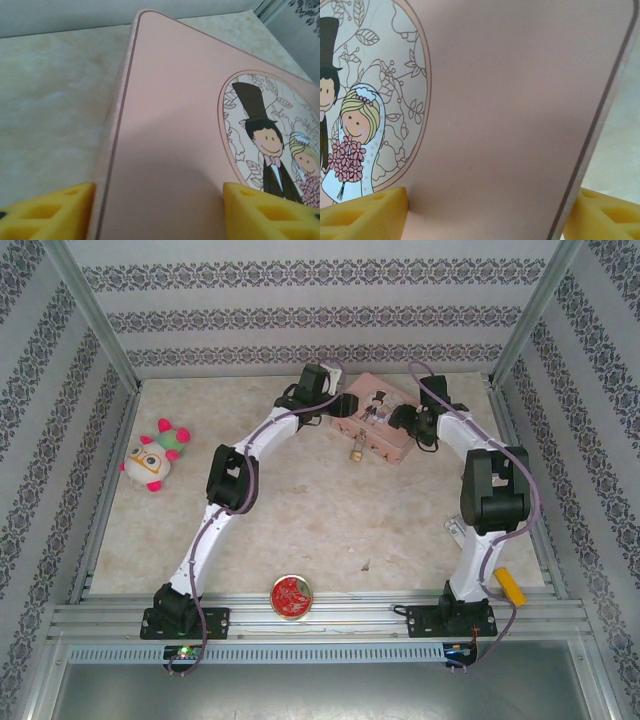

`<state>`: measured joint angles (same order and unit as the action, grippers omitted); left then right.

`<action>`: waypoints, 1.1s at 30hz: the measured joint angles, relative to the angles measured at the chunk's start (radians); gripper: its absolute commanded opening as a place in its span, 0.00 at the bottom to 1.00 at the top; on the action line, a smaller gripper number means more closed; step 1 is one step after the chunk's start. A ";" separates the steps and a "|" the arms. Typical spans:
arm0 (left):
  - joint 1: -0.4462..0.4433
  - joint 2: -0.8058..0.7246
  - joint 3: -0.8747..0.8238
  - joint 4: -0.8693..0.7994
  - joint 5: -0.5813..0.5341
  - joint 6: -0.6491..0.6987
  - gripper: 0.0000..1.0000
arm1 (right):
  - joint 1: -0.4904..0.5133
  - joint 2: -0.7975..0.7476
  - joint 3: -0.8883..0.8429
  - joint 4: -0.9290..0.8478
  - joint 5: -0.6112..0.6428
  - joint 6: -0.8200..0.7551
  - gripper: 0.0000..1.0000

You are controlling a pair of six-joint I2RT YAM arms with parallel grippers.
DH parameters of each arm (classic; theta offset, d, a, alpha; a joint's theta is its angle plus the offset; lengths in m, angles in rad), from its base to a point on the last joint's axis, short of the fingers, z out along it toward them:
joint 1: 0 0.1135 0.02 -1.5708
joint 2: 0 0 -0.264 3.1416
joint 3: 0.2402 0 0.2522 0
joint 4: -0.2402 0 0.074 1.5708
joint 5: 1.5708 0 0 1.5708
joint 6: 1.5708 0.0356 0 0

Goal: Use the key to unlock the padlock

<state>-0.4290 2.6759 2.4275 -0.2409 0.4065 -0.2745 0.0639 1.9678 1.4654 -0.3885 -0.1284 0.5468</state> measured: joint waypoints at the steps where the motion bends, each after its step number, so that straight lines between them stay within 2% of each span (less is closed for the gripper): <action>1: 0.004 -0.033 -0.059 0.021 0.000 -0.006 0.53 | 0.003 0.006 0.011 -0.005 -0.003 -0.003 0.73; 4: 0.011 -0.191 -0.338 0.126 -0.031 -0.036 0.51 | 0.025 0.031 0.047 -0.021 -0.014 -0.026 0.71; 9: 0.019 -0.502 -0.856 0.311 -0.148 -0.114 0.52 | 0.102 0.049 0.073 -0.029 -0.045 -0.056 0.71; 15: 0.019 -0.792 -1.301 0.461 -0.277 -0.229 0.54 | 0.219 0.051 0.075 -0.030 -0.056 -0.079 0.71; 18: 0.019 -0.878 -1.445 0.542 -0.320 -0.287 0.55 | 0.256 0.062 0.090 -0.031 -0.061 -0.083 0.71; 21: 0.018 -0.946 -1.558 0.612 -0.341 -0.339 0.63 | 0.276 0.074 0.104 -0.027 -0.073 -0.084 0.73; 25: -0.002 -1.013 -1.650 0.647 -0.339 -0.388 0.81 | 0.292 0.085 0.117 -0.034 -0.075 -0.082 0.85; 28: -0.019 -1.041 -1.677 0.650 -0.330 -0.416 0.99 | 0.293 0.085 0.130 -0.065 -0.047 -0.095 0.94; 29: -0.024 -1.049 -1.682 0.650 -0.328 -0.427 0.99 | 0.291 0.084 0.130 -0.072 -0.040 -0.098 0.98; 33: -0.029 -1.099 -1.691 0.648 -0.333 -0.431 0.99 | 0.266 0.037 0.113 -0.118 0.003 -0.128 0.98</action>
<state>-0.4580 1.5772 0.7361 0.4068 0.0734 -0.7059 0.3294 2.0045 1.5784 -0.5064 -0.1253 0.4187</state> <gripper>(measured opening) 0.992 0.980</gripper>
